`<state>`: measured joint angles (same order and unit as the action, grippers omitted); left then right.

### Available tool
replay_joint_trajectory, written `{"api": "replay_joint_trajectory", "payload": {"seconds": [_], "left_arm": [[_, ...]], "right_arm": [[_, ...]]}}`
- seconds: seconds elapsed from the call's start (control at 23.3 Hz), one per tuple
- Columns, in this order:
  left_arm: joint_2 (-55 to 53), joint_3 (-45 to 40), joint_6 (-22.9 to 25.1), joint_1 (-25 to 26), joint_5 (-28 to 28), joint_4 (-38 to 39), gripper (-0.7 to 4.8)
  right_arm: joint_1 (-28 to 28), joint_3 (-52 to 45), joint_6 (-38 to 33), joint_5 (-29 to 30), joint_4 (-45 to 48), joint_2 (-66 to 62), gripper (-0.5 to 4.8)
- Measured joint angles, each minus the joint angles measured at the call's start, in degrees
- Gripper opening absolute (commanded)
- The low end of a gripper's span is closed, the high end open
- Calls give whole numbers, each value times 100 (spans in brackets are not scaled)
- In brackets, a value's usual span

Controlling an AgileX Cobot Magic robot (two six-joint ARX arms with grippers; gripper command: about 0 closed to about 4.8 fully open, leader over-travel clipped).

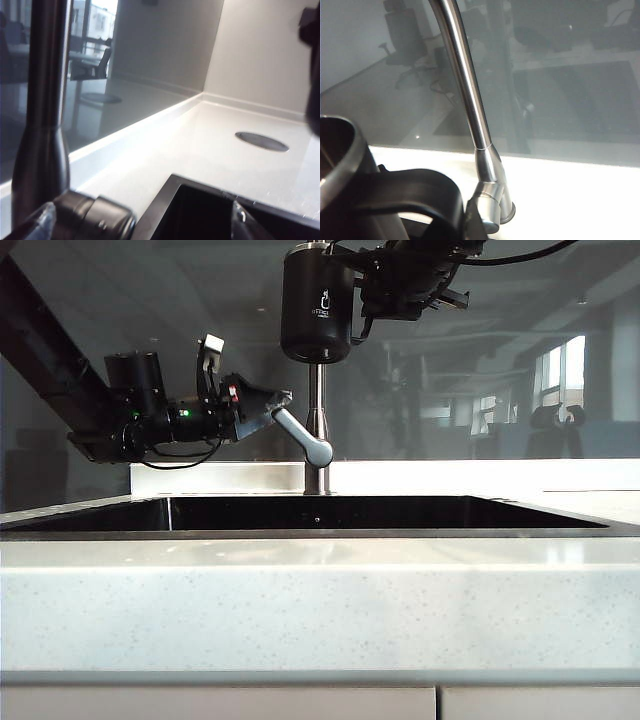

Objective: Pick up the mug next to the sink, go to the faucet to get some water, pour the water into the sink, and finally put the mug back to its place.

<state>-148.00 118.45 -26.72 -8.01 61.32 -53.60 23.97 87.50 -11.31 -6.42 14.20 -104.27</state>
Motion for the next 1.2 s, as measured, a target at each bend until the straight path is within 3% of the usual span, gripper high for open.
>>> {"api": "replay_joint_trajectory", "payload": {"seconds": [0.26,1.2], "left_arm": [[-2,-2,509,2,-350,739,479],[0,-2,551,37,-997,844,479]], "right_arm": [[0,0,2,0,-4,-2,-4],[0,-7,24,0,-46,-22,-4]]}}
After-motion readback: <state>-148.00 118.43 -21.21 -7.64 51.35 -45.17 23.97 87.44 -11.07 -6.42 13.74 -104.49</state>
